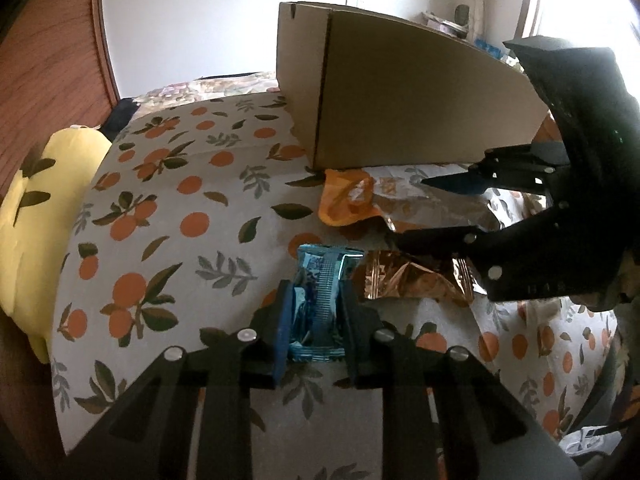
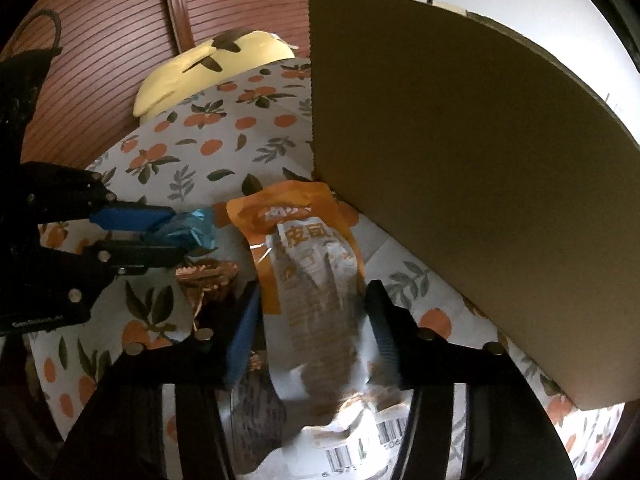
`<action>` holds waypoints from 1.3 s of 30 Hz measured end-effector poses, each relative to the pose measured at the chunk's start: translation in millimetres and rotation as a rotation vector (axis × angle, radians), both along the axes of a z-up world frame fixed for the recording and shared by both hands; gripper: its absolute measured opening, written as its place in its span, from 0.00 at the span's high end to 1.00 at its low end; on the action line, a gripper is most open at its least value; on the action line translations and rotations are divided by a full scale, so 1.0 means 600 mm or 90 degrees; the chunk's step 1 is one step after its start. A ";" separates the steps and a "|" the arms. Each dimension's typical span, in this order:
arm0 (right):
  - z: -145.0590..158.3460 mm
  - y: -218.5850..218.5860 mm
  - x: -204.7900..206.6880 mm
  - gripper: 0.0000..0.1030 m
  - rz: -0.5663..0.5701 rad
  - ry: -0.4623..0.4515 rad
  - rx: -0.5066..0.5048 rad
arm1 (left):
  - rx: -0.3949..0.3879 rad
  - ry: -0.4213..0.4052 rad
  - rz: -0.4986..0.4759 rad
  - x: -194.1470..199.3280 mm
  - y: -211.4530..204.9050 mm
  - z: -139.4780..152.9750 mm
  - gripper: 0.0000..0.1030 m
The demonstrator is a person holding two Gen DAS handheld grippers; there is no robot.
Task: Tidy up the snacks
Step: 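Grasp the teal packet with the left tool while the right tool grasps the orange-and-white bag, then carry both packets over the box and open both tools to drop them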
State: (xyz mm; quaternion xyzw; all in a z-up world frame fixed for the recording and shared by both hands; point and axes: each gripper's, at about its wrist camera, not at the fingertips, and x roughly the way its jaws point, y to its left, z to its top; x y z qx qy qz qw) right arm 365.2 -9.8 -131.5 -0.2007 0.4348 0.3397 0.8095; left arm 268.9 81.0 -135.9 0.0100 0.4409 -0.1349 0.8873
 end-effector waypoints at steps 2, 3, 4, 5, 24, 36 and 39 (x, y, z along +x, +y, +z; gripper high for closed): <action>0.002 -0.001 -0.004 0.57 -0.009 -0.011 -0.012 | 0.002 -0.004 0.000 -0.003 -0.001 -0.001 0.81; 0.002 -0.002 -0.006 0.57 -0.012 -0.012 -0.014 | 0.001 -0.003 0.003 -0.003 -0.002 0.000 0.81; 0.003 -0.004 -0.008 0.58 -0.014 -0.014 -0.014 | -0.001 -0.002 0.003 -0.003 -0.002 0.000 0.81; 0.004 -0.007 -0.009 0.59 -0.016 -0.013 -0.010 | -0.003 -0.002 0.001 -0.002 -0.003 -0.001 0.81; 0.091 -0.059 -0.101 0.61 -0.039 -0.049 0.096 | -0.036 -0.062 -0.009 -0.057 -0.028 0.058 0.81; 0.168 -0.132 -0.165 0.61 -0.100 -0.102 0.116 | -0.048 -0.115 -0.039 -0.095 -0.070 0.142 0.81; 0.188 -0.154 -0.172 0.61 -0.120 -0.108 0.124 | -0.057 -0.122 -0.046 -0.097 -0.083 0.162 0.81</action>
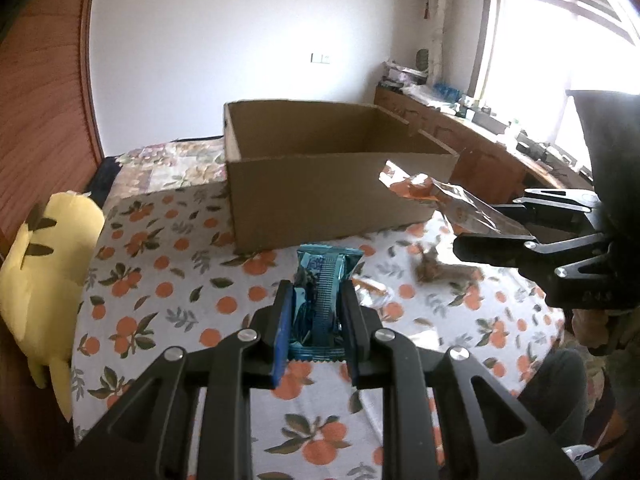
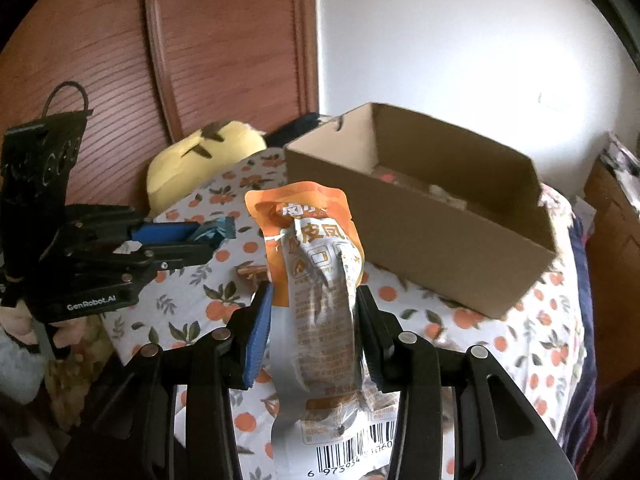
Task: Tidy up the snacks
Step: 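Carry both packets over the box and open both tools to drop them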
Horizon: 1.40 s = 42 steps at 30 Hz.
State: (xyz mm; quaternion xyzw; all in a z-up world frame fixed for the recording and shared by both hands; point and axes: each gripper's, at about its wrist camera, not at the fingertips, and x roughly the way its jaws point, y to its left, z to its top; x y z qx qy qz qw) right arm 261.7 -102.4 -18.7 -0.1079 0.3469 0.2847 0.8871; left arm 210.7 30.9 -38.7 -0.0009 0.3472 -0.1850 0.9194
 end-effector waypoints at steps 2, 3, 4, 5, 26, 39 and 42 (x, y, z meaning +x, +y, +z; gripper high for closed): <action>0.015 -0.015 -0.004 0.61 -0.013 -0.001 0.008 | -0.006 -0.003 -0.005 -0.001 -0.008 0.014 0.81; 0.023 -0.023 -0.006 0.60 -0.017 -0.003 0.009 | -0.008 -0.005 -0.009 -0.002 -0.014 0.022 0.81; 0.032 -0.030 -0.008 0.60 -0.021 -0.005 0.010 | -0.008 -0.008 -0.012 -0.003 -0.019 0.030 0.81; 0.043 -0.038 -0.010 0.61 -0.025 -0.008 0.013 | -0.008 -0.011 -0.013 -0.003 -0.023 0.038 0.81; 0.120 -0.087 0.032 0.60 -0.046 -0.036 0.048 | -0.012 -0.040 -0.042 0.055 -0.063 0.126 0.80; 0.127 -0.121 0.108 0.60 -0.075 -0.061 0.053 | -0.024 -0.062 -0.069 0.186 -0.109 0.136 0.80; 0.122 -0.122 0.131 0.60 -0.069 -0.065 0.050 | -0.026 -0.062 -0.061 0.216 -0.108 0.130 0.80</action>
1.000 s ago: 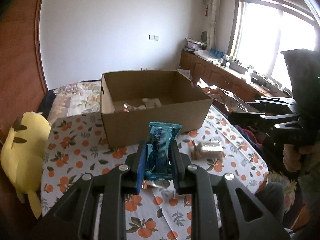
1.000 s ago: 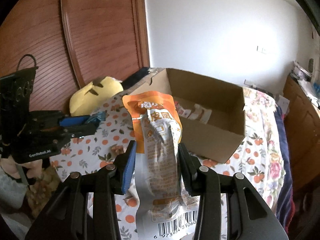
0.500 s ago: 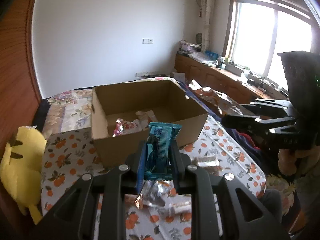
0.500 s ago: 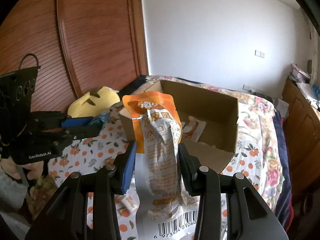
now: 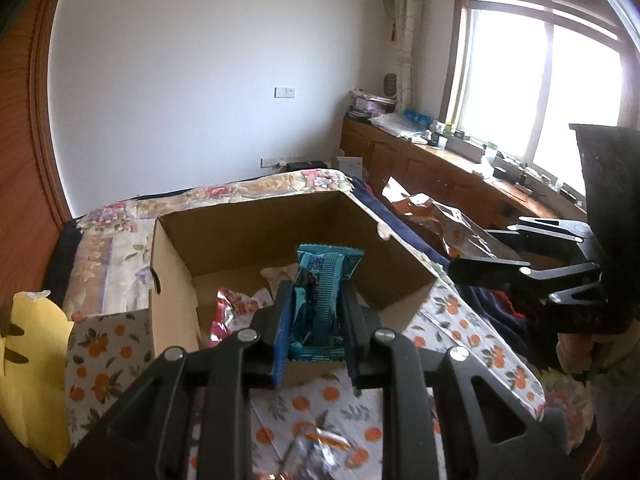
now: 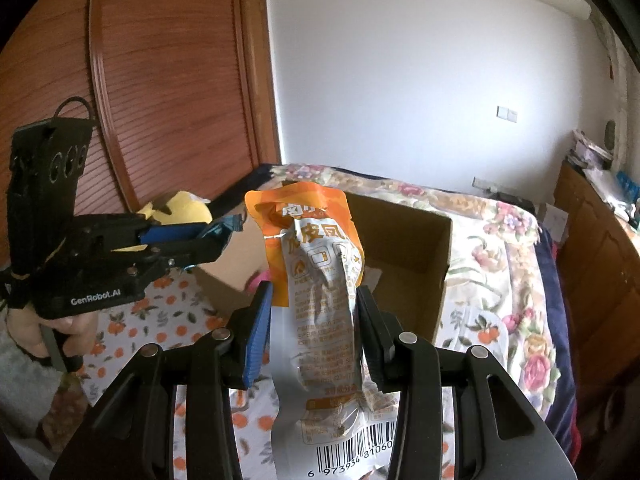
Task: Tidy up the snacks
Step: 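Carry both packets over the box and open both tools to drop them, then move both tools back over the packets on the bed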
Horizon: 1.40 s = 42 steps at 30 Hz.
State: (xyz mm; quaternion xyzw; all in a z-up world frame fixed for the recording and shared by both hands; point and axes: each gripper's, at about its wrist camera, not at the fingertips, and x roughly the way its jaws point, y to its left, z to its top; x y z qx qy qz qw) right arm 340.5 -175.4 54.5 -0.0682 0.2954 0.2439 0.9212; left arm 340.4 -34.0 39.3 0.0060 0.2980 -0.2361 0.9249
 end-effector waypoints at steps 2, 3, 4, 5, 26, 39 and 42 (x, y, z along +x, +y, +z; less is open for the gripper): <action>-0.006 0.002 0.021 0.60 0.005 0.000 0.000 | -0.001 0.006 0.005 0.017 0.003 -0.006 0.80; -0.009 0.002 0.034 0.60 0.008 0.004 0.001 | 0.003 0.009 0.010 0.030 0.005 -0.010 0.80; -0.013 0.003 0.044 0.60 0.009 0.005 0.001 | 0.007 0.010 0.012 0.035 0.004 -0.013 0.80; -0.016 0.004 0.055 0.60 0.007 0.005 -0.002 | 0.011 0.010 0.014 0.041 0.005 -0.016 0.80; -0.152 0.044 0.220 0.58 -0.046 0.092 -0.026 | 0.053 0.091 0.055 0.131 0.003 -0.115 0.78; -0.148 0.034 0.199 0.57 -0.058 0.099 -0.015 | 0.067 0.082 0.074 0.095 0.010 -0.093 0.64; -0.126 0.022 0.168 0.57 -0.064 0.085 0.007 | 0.068 0.073 0.069 0.070 0.016 -0.082 0.62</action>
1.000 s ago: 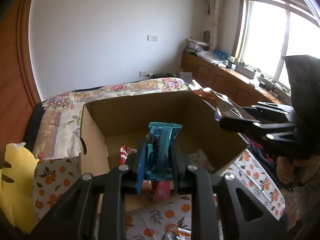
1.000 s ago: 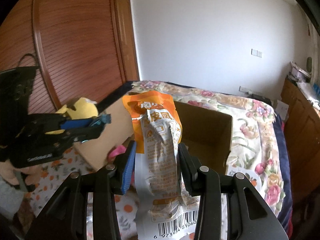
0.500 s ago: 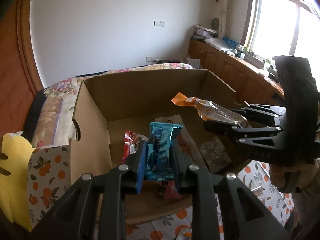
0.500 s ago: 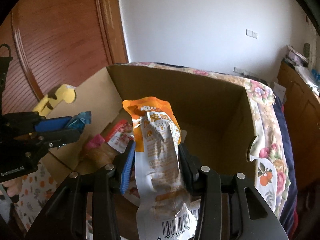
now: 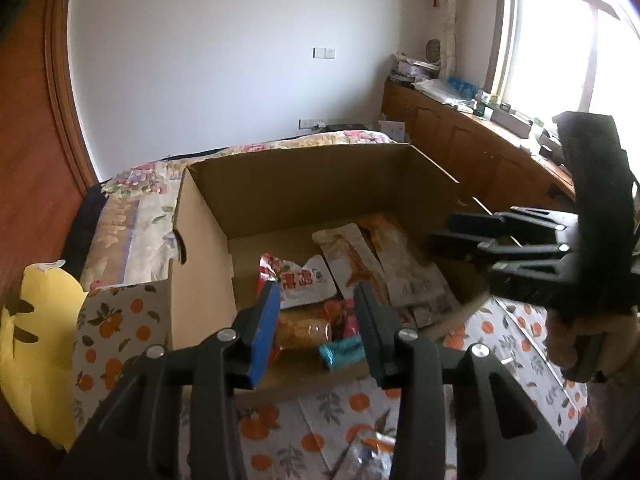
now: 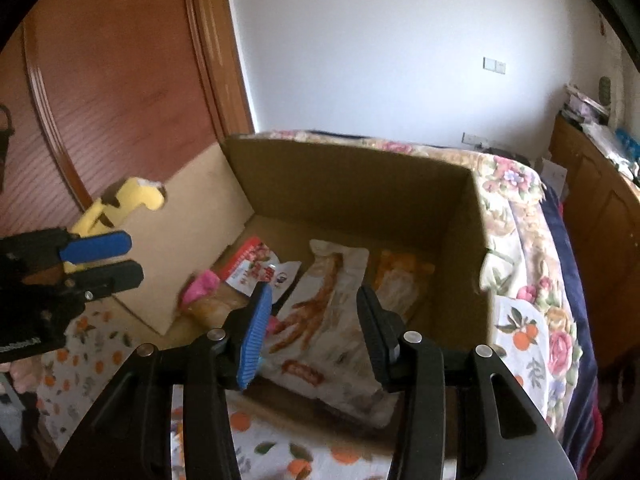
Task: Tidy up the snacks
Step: 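Move both tools back over the packets on the bed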
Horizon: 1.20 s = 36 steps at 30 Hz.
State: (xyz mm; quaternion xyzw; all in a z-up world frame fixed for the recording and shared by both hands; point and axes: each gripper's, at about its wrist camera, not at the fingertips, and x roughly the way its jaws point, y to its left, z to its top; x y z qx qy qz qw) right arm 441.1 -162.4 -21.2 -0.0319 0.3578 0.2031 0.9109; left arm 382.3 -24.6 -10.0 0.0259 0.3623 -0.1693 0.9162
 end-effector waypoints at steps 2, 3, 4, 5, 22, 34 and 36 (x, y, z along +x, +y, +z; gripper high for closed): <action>0.014 -0.015 -0.026 0.56 -0.007 -0.008 0.022 | 0.002 -0.005 0.000 -0.020 0.004 0.005 0.62; 0.020 -0.022 -0.041 0.55 -0.010 -0.011 0.032 | 0.001 -0.007 -0.001 -0.032 0.005 0.007 0.61; 0.024 -0.027 -0.051 0.55 -0.013 -0.011 0.038 | 0.000 -0.008 -0.001 -0.040 0.007 0.008 0.61; 0.027 -0.031 -0.064 0.55 -0.016 -0.012 0.041 | 0.000 -0.009 0.000 -0.049 0.008 0.008 0.61; -0.031 -0.055 -0.253 0.30 -0.037 -0.029 -0.008 | -0.016 0.021 0.023 -0.179 0.045 -0.054 0.61; -0.131 -0.072 -0.249 0.28 -0.065 0.008 -0.015 | -0.010 0.047 0.004 -0.244 0.020 -0.131 0.61; -0.143 -0.074 -0.246 0.28 -0.068 0.015 -0.013 | 0.000 0.050 0.015 -0.245 0.023 -0.141 0.61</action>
